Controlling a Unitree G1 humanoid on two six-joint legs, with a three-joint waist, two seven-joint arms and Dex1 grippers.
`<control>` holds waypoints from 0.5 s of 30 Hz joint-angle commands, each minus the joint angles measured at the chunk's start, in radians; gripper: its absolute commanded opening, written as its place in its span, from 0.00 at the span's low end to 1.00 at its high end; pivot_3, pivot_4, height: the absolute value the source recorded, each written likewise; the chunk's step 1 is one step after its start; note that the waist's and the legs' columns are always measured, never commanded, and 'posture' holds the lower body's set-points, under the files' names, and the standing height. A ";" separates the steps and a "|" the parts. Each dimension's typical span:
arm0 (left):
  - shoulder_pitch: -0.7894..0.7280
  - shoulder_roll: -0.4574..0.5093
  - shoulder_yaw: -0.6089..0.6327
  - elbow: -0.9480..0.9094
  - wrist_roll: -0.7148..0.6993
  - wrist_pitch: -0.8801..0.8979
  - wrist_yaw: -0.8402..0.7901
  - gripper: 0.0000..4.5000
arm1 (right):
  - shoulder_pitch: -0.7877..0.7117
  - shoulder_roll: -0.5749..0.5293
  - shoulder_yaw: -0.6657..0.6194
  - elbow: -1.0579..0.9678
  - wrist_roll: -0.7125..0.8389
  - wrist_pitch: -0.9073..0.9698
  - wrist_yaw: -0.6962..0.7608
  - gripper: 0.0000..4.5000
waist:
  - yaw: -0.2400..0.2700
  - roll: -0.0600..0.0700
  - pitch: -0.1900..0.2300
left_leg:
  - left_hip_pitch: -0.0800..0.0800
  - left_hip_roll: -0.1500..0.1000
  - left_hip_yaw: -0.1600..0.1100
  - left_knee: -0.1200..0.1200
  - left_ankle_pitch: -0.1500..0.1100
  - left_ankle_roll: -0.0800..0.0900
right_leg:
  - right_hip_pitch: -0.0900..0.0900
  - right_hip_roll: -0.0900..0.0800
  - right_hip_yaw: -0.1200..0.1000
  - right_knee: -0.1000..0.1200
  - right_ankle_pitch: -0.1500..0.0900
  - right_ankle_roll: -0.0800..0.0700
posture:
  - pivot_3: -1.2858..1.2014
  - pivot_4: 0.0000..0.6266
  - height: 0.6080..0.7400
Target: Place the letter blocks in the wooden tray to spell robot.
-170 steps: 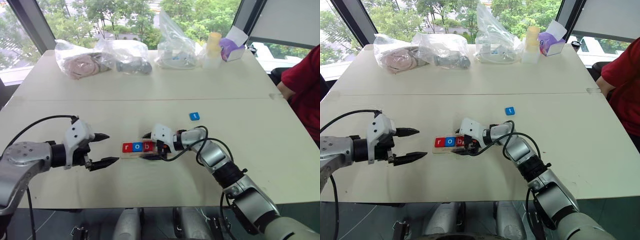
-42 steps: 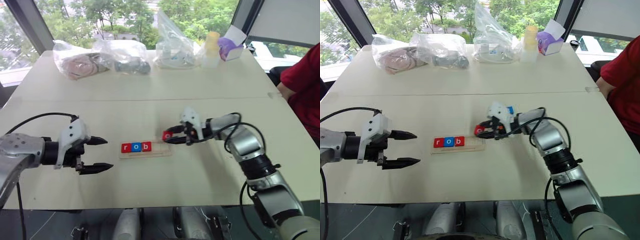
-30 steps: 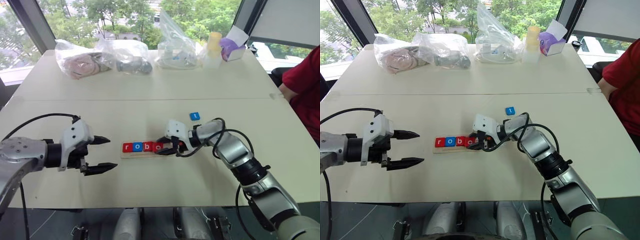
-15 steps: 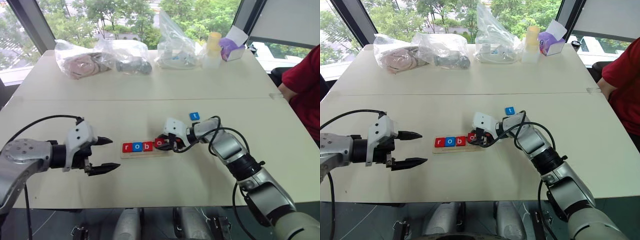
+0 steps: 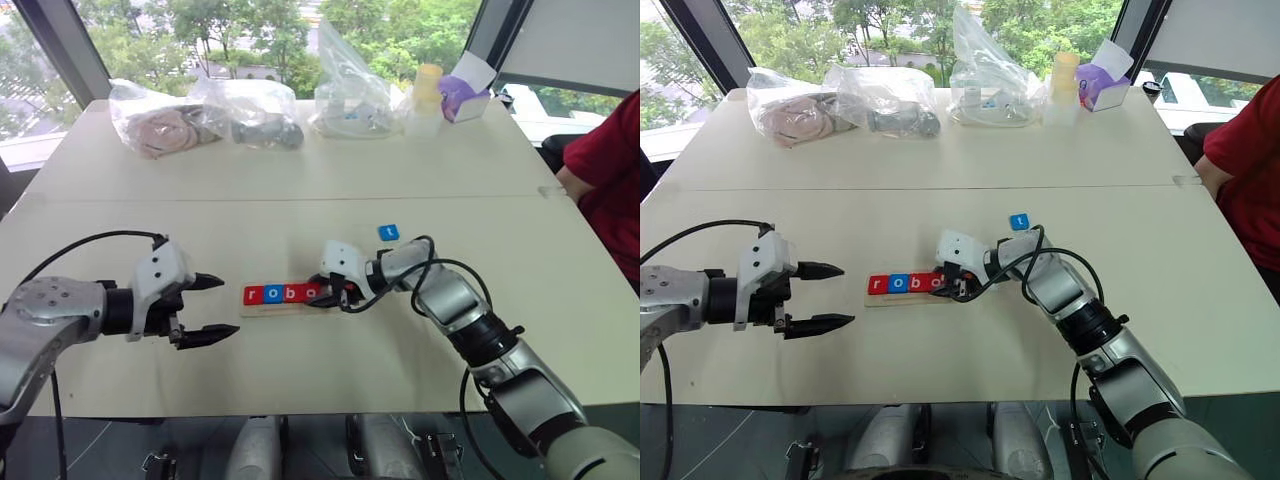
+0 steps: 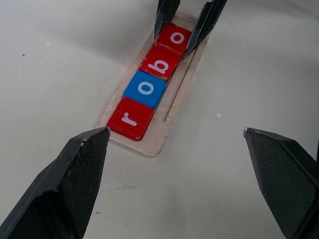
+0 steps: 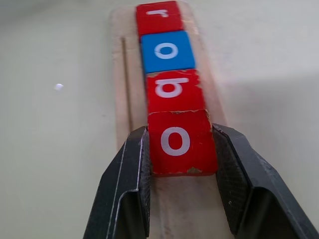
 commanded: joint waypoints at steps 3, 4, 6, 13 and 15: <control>-0.001 -0.002 0.008 -0.002 0.013 -0.028 0.000 1.00 | 0.005 0.017 0.004 -0.042 0.004 0.002 -0.014 0.27 | 0.001 0.000 0.000 | 0.000 0.000 0.000 0.000 0.000 0.000 | 0.000 0.000 0.000 0.000 0.000 0.000 | 0.52 0.24 1.00; -0.002 -0.002 0.007 0.001 0.014 -0.030 -0.001 1.00 | 0.005 0.017 0.004 -0.038 0.002 0.000 -0.017 0.27 | 0.001 0.000 0.000 | 0.000 0.000 0.000 0.000 0.000 0.000 | 0.000 0.000 0.000 0.000 0.000 0.000 | 0.52 0.24 1.00; -0.002 -0.003 0.006 0.002 0.016 -0.032 0.000 1.00 | 0.006 0.015 0.002 -0.035 0.000 -0.001 -0.020 0.27 | 0.001 0.000 0.000 | 0.000 0.000 0.000 0.000 0.000 0.000 | 0.000 0.000 0.000 0.000 0.000 0.000 | 0.52 0.24 1.00; -0.005 -0.007 -0.004 0.007 0.027 -0.040 -0.002 1.00 | 0.014 0.007 0.001 -0.048 0.001 0.008 -0.019 0.60 | 0.001 0.000 0.000 | 0.000 0.000 0.000 0.000 0.000 0.000 | 0.000 0.000 0.000 0.000 0.000 0.000 | 0.52 0.24 1.00; -0.006 -0.008 -0.006 0.008 0.028 -0.041 -0.002 1.00 | 0.014 0.011 -0.014 -0.067 0.009 0.029 -0.031 0.82 | 0.001 0.000 0.000 | 0.000 0.000 0.000 0.000 0.000 0.000 | 0.000 0.000 0.000 0.000 0.000 0.000 | 0.52 0.24 1.00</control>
